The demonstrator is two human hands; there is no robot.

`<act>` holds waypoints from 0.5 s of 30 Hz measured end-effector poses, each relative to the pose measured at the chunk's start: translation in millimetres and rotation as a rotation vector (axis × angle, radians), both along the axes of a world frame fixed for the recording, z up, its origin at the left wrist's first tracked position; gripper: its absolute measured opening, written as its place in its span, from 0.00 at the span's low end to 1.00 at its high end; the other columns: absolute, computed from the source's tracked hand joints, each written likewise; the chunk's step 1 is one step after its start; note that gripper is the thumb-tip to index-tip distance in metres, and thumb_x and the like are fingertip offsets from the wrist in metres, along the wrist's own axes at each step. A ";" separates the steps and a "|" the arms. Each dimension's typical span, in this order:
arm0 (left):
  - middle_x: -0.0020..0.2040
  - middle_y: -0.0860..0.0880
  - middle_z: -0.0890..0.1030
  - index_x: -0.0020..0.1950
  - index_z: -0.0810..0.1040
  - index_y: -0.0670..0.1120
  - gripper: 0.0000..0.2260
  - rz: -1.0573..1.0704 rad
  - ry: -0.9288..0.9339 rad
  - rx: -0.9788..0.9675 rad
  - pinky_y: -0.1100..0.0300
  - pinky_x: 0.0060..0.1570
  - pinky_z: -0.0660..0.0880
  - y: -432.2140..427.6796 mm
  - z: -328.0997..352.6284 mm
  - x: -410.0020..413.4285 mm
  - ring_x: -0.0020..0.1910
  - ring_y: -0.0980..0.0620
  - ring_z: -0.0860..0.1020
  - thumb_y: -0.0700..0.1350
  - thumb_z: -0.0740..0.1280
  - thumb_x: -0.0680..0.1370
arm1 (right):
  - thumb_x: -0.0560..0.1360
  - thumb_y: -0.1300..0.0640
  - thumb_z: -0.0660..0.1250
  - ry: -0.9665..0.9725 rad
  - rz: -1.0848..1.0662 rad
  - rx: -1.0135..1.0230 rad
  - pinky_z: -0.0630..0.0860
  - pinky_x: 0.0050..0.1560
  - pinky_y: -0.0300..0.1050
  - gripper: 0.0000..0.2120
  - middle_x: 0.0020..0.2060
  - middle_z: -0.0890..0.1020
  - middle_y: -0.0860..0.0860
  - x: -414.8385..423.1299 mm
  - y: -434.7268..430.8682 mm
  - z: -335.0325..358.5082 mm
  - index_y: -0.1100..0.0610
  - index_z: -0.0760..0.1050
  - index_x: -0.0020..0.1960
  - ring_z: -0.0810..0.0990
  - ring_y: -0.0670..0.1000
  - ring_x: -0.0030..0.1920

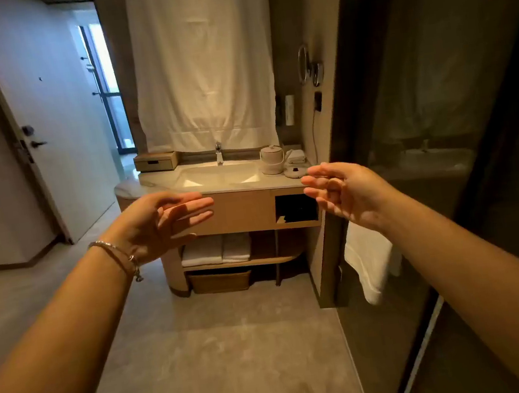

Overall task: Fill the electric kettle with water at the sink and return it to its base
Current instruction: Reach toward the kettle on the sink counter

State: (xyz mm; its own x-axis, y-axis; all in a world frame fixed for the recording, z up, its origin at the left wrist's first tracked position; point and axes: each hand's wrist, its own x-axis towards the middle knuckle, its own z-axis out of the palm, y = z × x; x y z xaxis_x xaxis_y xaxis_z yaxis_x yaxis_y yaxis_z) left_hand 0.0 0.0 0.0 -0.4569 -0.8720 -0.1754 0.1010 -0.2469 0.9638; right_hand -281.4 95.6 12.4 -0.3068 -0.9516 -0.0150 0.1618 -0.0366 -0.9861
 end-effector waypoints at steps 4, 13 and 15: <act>0.51 0.46 0.84 0.56 0.79 0.44 0.12 0.027 0.021 0.020 0.50 0.49 0.73 -15.2 0.0 2.2 0.50 0.49 0.83 0.45 0.61 0.75 | 0.78 0.54 0.60 -0.083 -0.007 0.007 0.80 0.33 0.38 0.11 0.38 0.86 0.51 4.1 -10.1 -1.8 0.57 0.79 0.50 0.85 0.49 0.39; 0.51 0.47 0.84 0.55 0.77 0.45 0.13 -0.083 0.056 0.101 0.52 0.46 0.73 -64.4 -22.6 -24.5 0.49 0.50 0.83 0.44 0.57 0.77 | 0.78 0.51 0.59 -0.129 0.007 0.108 0.82 0.41 0.43 0.13 0.43 0.86 0.52 -7.4 -47.3 -15.0 0.56 0.79 0.50 0.85 0.51 0.43; 0.51 0.47 0.84 0.55 0.78 0.44 0.13 -0.091 0.055 0.104 0.52 0.47 0.73 -78.7 -24.3 -31.0 0.50 0.50 0.83 0.44 0.58 0.77 | 0.78 0.52 0.59 -0.126 -0.002 0.100 0.81 0.38 0.41 0.13 0.42 0.86 0.52 -17.3 -58.9 -16.1 0.56 0.79 0.50 0.85 0.50 0.42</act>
State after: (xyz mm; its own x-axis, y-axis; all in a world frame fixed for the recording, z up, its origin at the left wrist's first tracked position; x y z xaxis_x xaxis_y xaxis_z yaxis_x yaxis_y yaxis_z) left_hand -31.0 -78.7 -24.3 -0.5444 -0.8051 -0.2354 0.1258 -0.3559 0.9260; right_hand -298.7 36.7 -3.7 -0.2986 -0.9429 -0.1477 0.2844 0.0599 -0.9568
